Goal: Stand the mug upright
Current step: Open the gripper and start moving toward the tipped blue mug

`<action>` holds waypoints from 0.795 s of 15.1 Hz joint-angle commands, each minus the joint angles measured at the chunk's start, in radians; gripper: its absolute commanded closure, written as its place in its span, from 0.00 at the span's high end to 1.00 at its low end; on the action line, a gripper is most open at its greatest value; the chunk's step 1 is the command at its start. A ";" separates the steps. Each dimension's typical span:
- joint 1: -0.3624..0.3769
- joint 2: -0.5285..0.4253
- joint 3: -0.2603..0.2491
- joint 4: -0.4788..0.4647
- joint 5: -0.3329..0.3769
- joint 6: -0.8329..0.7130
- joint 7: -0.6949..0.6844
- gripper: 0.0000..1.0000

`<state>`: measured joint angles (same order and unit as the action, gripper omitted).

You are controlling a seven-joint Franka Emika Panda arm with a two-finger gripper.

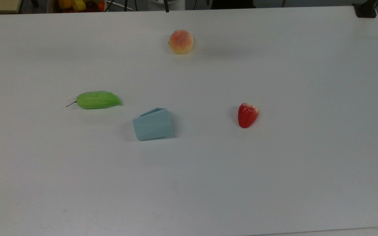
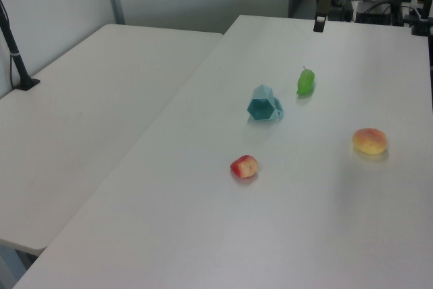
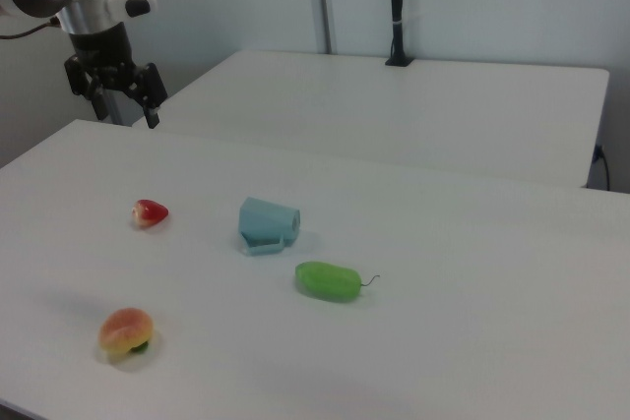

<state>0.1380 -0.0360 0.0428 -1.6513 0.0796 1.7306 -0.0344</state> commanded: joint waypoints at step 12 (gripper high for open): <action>0.063 0.105 -0.014 0.010 -0.208 0.194 0.112 1.00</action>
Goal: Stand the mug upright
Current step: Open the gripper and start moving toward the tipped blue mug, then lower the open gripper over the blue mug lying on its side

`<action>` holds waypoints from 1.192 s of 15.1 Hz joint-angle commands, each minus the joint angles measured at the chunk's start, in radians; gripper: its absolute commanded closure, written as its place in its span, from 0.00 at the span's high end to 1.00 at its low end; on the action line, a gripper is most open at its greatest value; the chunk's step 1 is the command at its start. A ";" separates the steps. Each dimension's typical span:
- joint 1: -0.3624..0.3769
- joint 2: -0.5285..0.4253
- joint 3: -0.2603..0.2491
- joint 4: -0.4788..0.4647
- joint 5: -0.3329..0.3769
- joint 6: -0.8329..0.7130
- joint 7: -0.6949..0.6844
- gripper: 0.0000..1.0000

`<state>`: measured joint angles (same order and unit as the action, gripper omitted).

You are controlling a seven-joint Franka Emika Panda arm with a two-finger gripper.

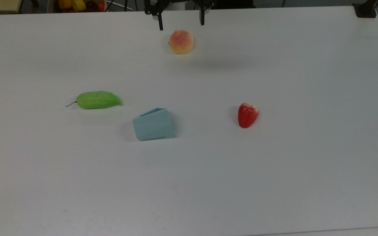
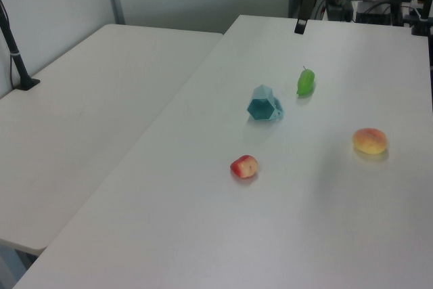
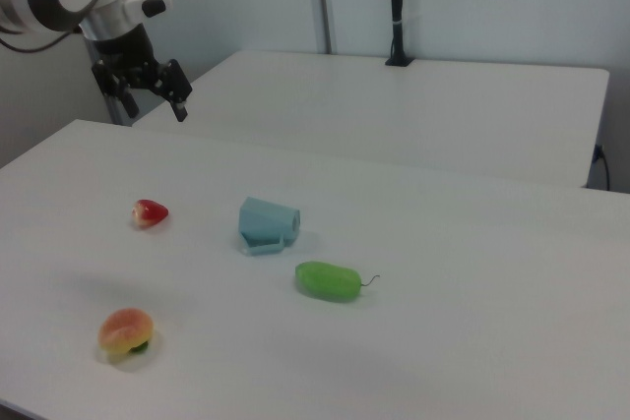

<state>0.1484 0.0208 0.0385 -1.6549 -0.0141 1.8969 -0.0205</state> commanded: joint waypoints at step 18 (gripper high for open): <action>0.123 0.321 -0.009 0.011 -0.569 0.280 0.585 1.00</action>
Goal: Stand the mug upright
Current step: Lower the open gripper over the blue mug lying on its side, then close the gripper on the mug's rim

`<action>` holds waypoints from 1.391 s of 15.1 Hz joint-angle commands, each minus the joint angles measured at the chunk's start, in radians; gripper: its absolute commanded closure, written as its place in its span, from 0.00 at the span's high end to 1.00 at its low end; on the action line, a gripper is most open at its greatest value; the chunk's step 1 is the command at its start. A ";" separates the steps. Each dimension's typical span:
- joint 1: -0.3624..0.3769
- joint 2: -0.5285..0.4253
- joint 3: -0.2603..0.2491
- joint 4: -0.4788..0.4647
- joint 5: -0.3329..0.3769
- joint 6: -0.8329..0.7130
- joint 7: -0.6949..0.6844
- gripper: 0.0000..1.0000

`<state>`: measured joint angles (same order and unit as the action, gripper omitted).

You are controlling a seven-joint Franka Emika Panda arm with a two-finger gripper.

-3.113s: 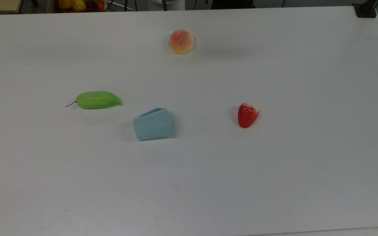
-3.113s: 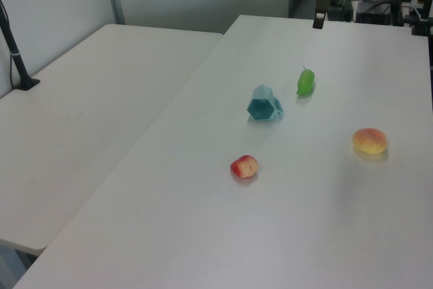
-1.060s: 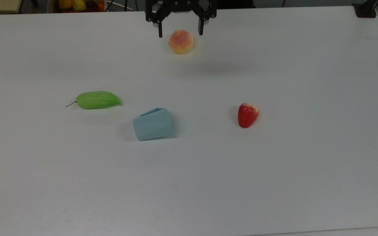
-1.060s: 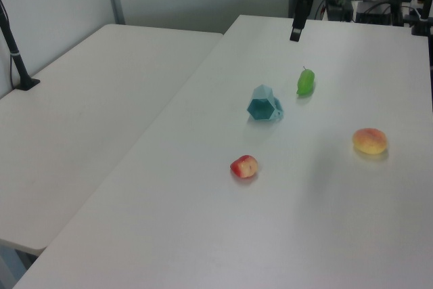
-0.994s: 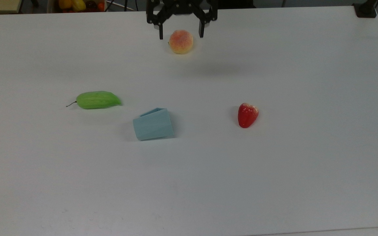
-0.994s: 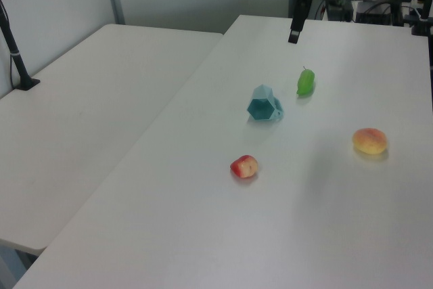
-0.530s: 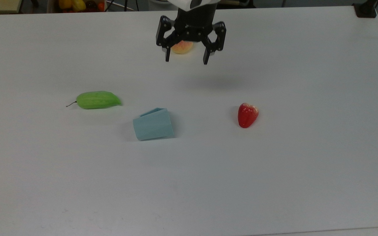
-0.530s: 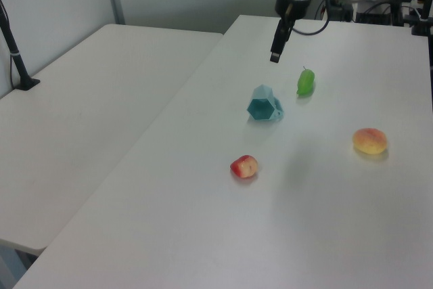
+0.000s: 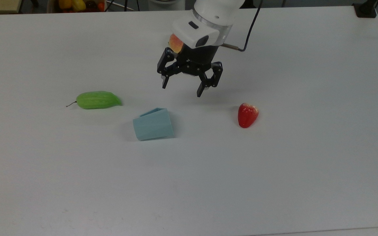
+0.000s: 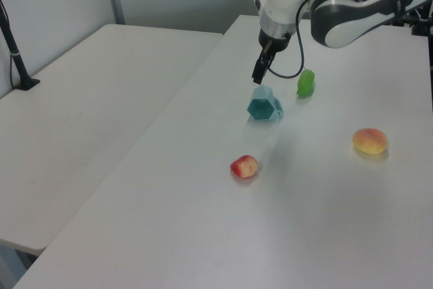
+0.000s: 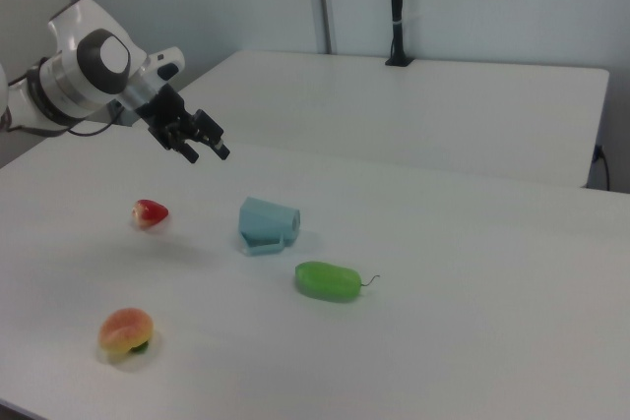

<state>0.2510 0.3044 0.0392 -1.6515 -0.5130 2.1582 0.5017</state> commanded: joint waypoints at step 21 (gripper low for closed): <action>-0.015 0.229 -0.079 0.002 -0.406 0.103 0.248 0.66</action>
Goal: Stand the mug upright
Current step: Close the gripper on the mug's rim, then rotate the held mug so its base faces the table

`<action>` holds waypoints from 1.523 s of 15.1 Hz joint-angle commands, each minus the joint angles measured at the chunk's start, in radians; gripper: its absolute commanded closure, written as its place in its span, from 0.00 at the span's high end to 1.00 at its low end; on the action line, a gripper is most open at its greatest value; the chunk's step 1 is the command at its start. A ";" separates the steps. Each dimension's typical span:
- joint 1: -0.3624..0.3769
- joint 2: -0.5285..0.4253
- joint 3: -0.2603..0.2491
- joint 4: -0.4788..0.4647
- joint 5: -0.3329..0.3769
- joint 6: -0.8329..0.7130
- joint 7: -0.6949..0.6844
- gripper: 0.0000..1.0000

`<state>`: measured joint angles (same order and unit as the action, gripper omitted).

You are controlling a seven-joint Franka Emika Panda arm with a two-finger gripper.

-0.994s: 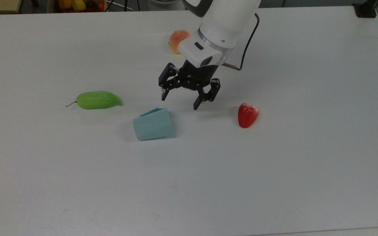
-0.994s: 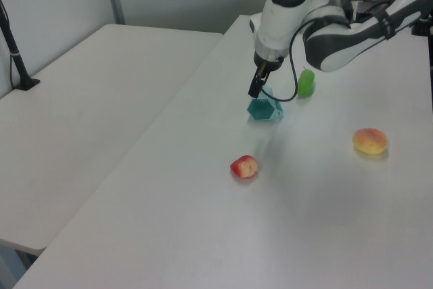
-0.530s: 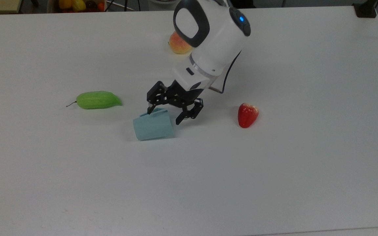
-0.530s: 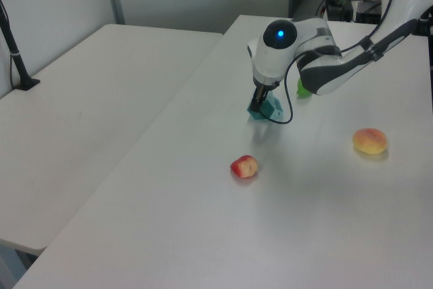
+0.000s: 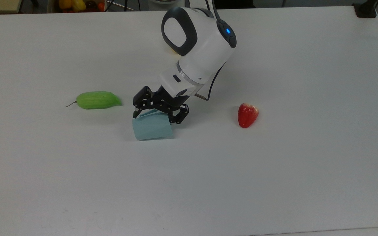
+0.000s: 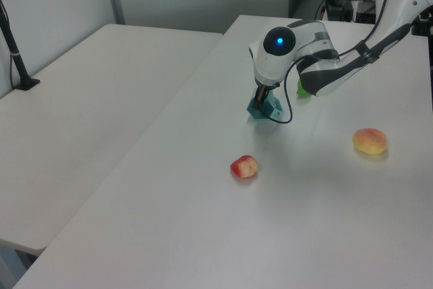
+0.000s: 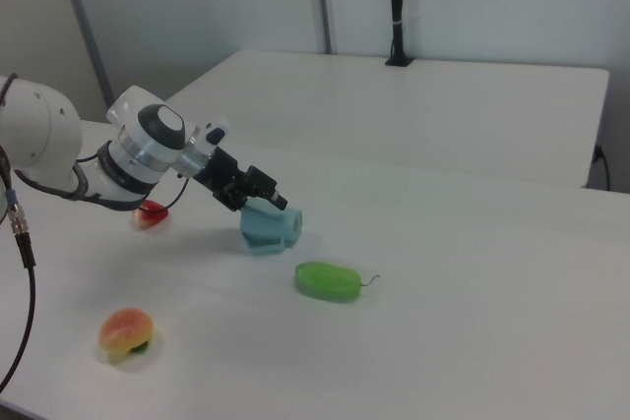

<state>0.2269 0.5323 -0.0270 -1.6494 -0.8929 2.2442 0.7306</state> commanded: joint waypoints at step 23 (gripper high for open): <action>-0.067 -0.189 -0.002 0.002 0.747 -0.066 -0.563 0.01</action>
<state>0.1499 0.3986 -0.0361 -1.6184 -0.2426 2.2759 0.3084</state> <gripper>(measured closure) 0.907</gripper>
